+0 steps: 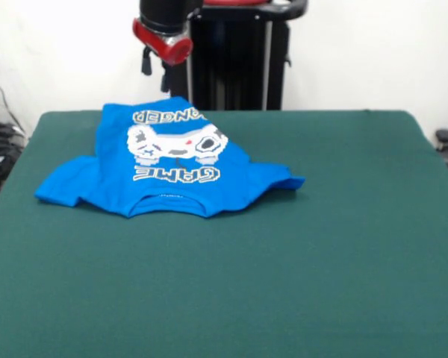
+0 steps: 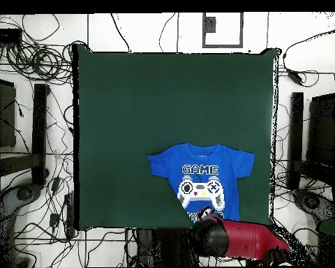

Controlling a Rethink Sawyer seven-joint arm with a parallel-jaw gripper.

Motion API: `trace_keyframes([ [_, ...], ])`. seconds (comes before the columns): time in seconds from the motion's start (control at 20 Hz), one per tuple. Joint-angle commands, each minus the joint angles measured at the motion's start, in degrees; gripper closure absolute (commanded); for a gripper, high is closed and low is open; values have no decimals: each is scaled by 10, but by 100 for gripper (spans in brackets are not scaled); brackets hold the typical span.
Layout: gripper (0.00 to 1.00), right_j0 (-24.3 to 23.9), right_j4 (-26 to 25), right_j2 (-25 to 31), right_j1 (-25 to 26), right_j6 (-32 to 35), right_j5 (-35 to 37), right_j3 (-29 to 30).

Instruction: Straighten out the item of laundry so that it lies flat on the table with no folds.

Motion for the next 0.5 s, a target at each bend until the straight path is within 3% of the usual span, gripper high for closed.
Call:
trace_keyframes([
  [0.05,0,7,44,81,-40,-48,97,-8],
  [0.5,0,19,34,86,18,-16,82,-59],
])
